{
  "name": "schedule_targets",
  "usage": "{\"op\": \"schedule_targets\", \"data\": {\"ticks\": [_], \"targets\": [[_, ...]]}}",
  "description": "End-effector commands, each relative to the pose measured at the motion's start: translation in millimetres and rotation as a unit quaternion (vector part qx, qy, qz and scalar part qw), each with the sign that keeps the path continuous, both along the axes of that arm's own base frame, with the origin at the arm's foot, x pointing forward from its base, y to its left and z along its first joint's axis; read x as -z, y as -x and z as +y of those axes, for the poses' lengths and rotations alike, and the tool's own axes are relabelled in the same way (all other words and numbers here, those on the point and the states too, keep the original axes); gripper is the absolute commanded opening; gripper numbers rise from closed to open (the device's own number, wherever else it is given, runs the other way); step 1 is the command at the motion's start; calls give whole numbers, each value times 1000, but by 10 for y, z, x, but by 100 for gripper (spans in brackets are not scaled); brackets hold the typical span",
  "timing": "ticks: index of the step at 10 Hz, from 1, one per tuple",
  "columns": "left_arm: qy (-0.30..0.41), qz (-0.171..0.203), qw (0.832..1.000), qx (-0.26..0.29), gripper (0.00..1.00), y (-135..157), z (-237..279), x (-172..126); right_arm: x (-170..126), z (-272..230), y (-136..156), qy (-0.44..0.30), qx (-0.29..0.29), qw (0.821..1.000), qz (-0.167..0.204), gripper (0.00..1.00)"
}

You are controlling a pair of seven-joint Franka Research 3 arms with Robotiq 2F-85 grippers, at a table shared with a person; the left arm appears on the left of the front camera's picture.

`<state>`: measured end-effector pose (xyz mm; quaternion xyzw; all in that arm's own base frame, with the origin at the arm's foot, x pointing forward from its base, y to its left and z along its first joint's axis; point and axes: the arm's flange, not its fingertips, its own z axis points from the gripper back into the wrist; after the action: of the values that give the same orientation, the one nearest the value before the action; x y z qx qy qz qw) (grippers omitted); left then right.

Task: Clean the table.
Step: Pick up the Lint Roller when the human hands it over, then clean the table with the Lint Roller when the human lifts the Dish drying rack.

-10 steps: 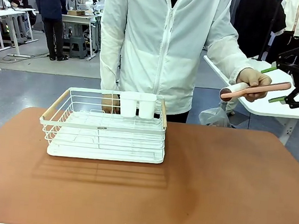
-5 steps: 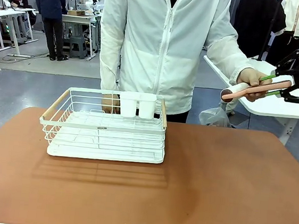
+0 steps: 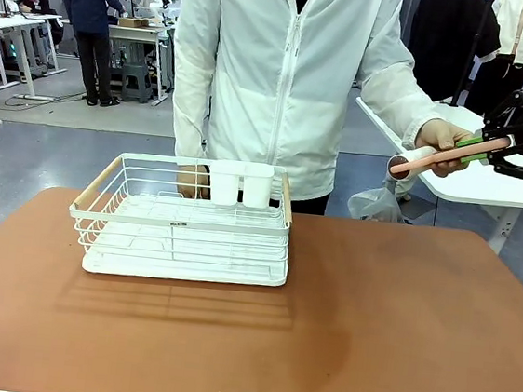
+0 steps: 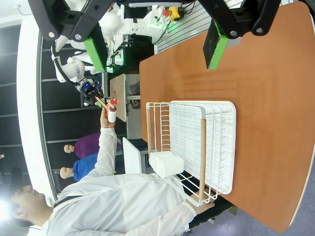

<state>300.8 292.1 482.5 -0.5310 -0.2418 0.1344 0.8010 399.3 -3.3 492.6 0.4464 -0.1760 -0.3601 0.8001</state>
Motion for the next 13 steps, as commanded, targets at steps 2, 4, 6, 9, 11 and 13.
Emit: {"op": "schedule_targets", "data": {"ticks": [2, 4, 6, 9, 11, 13], "targets": [[3, -6, 1000, 0, 100, 14, 17, -11, 11, -16, -29, -6, 13, 1000, -16, 0], [3, -6, 1000, 0, 100, 14, 17, -11, 0, -8, 0, -1, 1, 1000, 0, 0], [3, -6, 1000, 0, 100, 14, 17, -11, 0, -8, 0, -1, 1, 1000, 0, 0], [3, -6, 1000, 0, 100, 14, 17, -11, 0, -8, 0, -1, 1, 1000, 0, 0], [3, -6, 1000, 0, 100, 14, 17, -11, 0, -8, 0, -1, 1, 1000, 0, 0], [3, -6, 1000, 0, 100, 14, 17, -11, 0, -8, 0, -1, 1, 1000, 0, 0]]}}
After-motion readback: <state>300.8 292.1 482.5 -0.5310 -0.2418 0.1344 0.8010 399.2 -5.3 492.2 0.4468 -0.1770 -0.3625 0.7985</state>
